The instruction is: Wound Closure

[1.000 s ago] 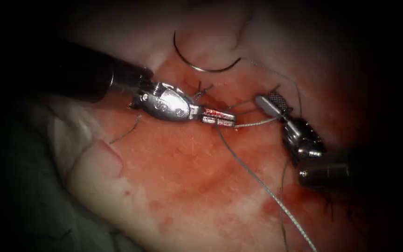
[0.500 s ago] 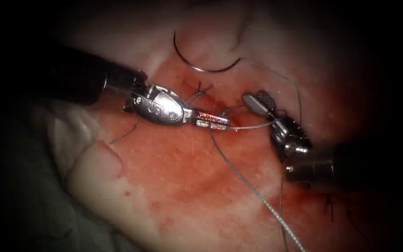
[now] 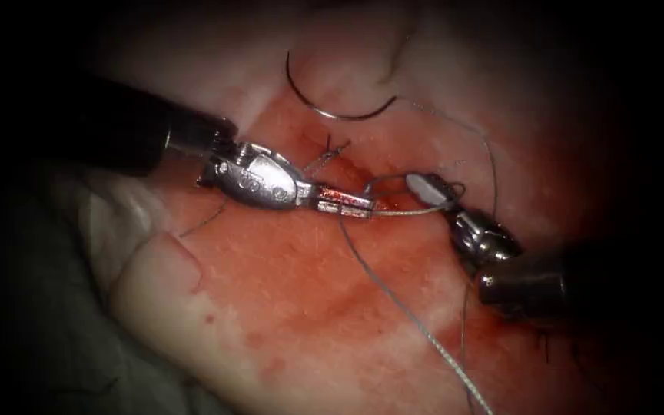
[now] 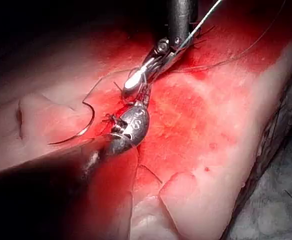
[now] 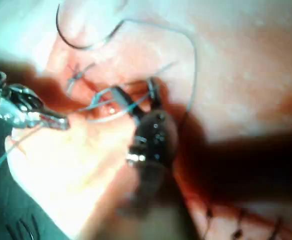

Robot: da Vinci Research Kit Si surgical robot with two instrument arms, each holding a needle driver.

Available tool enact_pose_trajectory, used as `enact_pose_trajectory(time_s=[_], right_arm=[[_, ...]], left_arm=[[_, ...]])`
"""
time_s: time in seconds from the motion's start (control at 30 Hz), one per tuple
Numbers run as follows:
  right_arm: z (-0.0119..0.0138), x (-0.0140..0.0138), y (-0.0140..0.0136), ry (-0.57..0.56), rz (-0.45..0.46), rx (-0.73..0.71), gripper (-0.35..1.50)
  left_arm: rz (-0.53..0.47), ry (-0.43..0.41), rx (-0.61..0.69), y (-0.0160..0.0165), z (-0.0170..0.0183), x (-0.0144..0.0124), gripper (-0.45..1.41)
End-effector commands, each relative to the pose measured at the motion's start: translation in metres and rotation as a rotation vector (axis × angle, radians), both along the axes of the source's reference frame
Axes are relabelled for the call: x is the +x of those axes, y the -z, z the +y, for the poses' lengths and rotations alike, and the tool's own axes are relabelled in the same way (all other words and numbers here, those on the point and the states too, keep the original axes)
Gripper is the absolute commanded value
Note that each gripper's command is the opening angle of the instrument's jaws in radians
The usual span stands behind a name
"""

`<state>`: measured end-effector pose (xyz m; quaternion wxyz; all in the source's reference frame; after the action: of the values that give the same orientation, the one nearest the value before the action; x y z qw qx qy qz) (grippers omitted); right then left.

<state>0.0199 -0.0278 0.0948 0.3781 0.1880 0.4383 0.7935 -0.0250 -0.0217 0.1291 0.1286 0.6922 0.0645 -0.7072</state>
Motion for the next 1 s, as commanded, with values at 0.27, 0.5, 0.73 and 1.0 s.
enact_pose_trajectory(time_s=[0.27, 0.5, 0.73, 1.0], right_arm=[[-0.0005, 0.0007, -0.0006, -0.072, 0.054, 0.072, 1.05], [0.0010, 0.0023, -0.0015, -0.100, 0.052, 0.068, 1.08], [0.0025, 0.0036, -0.0022, -0.121, 0.068, 0.045, 1.05], [0.0020, 0.0031, -0.0015, -0.086, 0.054, 0.050, -0.35]], left_arm=[[0.005, -0.003, 0.011, -0.0005, -0.0007, -0.0004, -0.45], [0.004, -0.004, 0.011, -0.0005, -0.0008, -0.0003, -0.45], [0.005, -0.004, 0.009, -0.0004, -0.0010, 0.0002, -0.45], [0.012, 0.000, 0.007, -0.0003, -0.0011, 0.0009, -0.45]])
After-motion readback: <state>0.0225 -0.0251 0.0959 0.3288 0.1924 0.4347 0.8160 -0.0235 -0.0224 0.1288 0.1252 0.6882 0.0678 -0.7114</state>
